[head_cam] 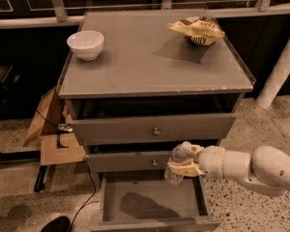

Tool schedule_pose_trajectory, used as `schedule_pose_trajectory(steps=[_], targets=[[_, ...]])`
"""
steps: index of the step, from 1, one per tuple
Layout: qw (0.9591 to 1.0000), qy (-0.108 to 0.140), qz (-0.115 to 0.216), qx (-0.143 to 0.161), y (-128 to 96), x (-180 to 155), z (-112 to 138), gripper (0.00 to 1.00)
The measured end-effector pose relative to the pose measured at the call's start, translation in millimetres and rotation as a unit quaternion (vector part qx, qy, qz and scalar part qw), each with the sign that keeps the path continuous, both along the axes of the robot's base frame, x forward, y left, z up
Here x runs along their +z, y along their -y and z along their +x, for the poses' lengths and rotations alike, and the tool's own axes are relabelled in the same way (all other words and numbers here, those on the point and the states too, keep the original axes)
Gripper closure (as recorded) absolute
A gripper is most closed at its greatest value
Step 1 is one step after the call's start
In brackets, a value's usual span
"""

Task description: Place water bottle into bottom drawer

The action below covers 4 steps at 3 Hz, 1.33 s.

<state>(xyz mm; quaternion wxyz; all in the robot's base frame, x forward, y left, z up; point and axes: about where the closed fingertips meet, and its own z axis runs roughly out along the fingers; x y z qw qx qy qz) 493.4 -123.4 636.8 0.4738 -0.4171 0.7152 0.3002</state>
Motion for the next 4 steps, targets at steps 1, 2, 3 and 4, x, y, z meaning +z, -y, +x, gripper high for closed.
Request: schedule_pose_trajectory(steps=[1, 2, 3, 4], targets=[[0.9995, 0.0, -0.018, 0.024, 5.7, -46.6, 2.4, 1.0], [0.9983, 0.004, -0.019, 0.056, 10.3, -102.7, 7.9, 1.0], [0.9959, 0.01, 0.004, 0.09, 7.9, -158.5, 11.3, 1.0], [0.9937, 0.011, 0.031, 0.107, 10.1, -219.6, 13.3, 1.0]])
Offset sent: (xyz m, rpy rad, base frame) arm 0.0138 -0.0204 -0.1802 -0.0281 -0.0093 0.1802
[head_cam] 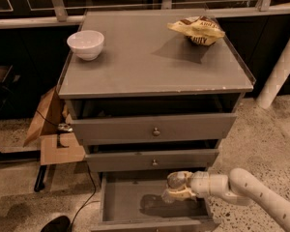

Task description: Place water bottle into bottom drawer

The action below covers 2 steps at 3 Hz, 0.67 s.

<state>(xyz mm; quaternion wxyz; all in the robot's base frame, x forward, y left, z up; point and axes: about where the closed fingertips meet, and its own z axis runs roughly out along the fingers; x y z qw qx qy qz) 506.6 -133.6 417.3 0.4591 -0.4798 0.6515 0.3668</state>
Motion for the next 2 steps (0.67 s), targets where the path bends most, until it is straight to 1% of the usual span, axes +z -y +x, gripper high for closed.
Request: schedule_pose_trajectory(steps=[1, 2], targets=[[1.0, -0.001, 0.001, -0.001, -0.2, -2.0, 0.3, 1.0], [0.9999, 0.005, -0.009, 0.002, 2.2, -11.4, 0.6, 1.0]])
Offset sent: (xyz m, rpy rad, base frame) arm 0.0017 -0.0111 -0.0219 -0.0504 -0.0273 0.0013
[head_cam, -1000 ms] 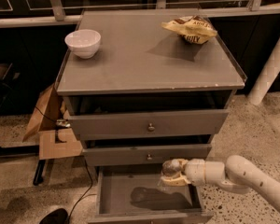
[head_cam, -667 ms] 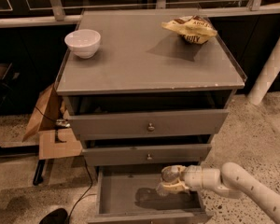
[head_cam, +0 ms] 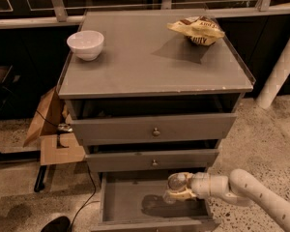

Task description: Place water bottle into bottom drawer

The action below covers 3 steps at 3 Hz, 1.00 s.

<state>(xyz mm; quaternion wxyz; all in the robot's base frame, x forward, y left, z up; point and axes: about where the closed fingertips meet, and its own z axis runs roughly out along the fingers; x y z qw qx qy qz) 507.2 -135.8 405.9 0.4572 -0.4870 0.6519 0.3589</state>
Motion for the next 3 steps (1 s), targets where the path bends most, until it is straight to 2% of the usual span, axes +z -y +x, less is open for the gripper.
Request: schedule_pose_trajectory(steps=[1, 3], targets=[[0.9996, 0.012, -0.006, 0.023, -1.2, -31.8, 3.9, 1.0], [0.9966, 0.033, 0.015, 0.073, -16.9, -92.7, 24.2, 1.0]])
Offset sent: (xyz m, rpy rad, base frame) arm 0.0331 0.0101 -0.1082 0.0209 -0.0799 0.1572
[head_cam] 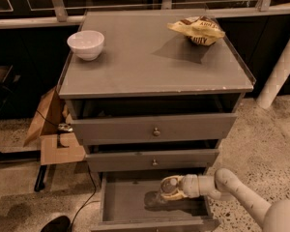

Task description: Place water bottle into bottom drawer

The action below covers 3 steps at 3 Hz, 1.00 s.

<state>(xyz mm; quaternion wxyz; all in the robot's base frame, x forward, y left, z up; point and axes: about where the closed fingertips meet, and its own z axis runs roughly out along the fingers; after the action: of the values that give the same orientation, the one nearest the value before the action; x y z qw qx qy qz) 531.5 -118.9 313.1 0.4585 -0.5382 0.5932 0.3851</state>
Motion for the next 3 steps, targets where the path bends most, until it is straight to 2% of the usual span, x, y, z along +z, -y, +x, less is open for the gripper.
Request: schedule_pose_trajectory(steps=[1, 3], targets=[[0.9998, 0.009, 0.009, 0.016, -4.7, -20.3, 5.6, 1.0], [0.9986, 0.032, -0.025, 0.035, -6.4, -48.5, 7.6, 1.0]])
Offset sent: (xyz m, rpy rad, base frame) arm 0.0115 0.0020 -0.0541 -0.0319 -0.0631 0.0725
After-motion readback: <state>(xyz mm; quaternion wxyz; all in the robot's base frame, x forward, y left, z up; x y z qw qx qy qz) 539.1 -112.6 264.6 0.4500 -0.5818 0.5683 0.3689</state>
